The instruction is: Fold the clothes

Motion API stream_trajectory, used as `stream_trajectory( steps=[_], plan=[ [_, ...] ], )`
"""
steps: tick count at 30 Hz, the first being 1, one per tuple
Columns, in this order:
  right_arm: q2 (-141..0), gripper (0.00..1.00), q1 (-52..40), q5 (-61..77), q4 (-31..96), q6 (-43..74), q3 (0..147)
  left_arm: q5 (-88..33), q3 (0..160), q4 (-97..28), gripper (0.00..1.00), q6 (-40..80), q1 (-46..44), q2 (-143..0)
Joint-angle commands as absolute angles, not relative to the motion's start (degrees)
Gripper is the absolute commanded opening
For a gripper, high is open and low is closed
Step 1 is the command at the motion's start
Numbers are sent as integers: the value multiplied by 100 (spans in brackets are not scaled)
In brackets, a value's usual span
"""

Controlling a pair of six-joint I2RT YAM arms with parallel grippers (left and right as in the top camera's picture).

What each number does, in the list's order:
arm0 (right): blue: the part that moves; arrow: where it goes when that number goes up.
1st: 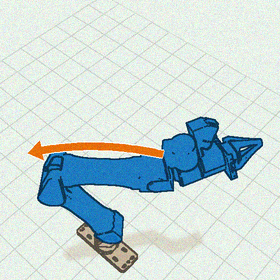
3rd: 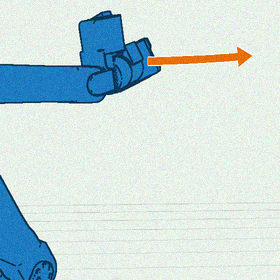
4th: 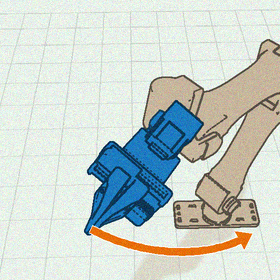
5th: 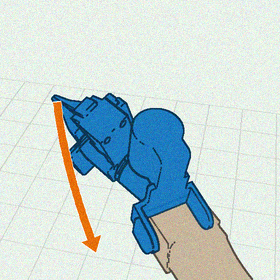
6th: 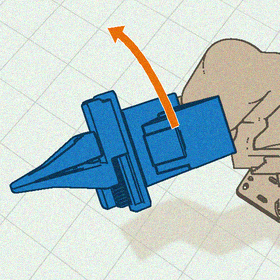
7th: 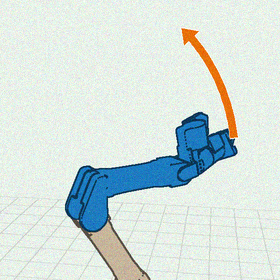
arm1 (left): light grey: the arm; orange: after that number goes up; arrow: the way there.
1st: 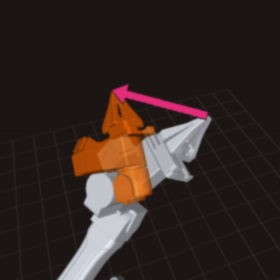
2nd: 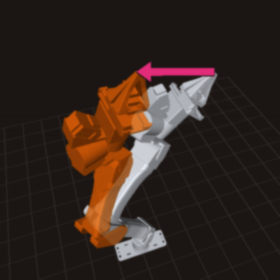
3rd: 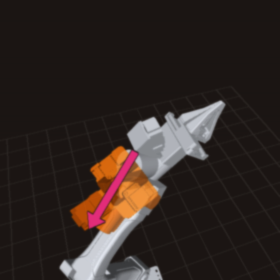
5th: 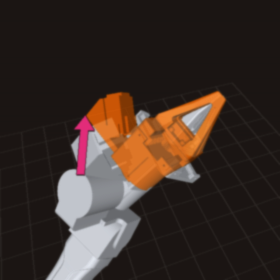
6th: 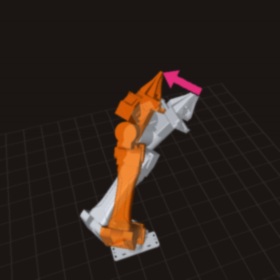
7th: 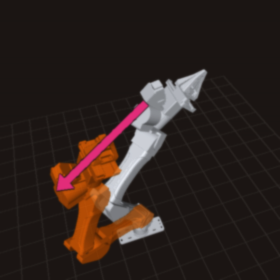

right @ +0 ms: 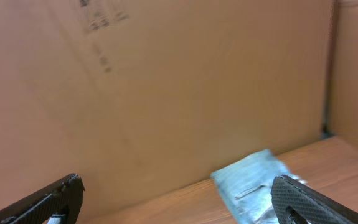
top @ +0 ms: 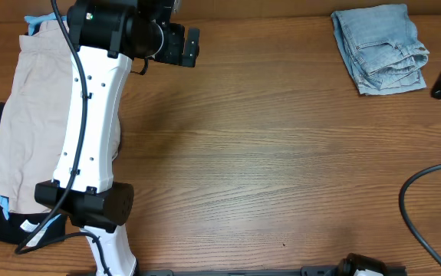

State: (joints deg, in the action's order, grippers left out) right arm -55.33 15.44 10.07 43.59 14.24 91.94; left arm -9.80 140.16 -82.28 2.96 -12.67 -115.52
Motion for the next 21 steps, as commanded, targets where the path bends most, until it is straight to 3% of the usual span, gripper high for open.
stream_trajectory(
  steps=[1,9,13,21],
  plan=[
    [-5478,100,1107,998,4517,1369,9268,-965,13996,-8224,100,231,-1240,-11596],
    [-5052,100,692,996,5286,1367,8868,-965,13996,-8224,100,231,-1240,-11596],
    [-4532,100,565,923,4154,1347,7865,-965,13996,-8224,100,231,-1238,-11596],
    [-2980,100,211,628,666,1347,4235,-965,13996,-8224,100,231,-1240,-11596]
  ],
)
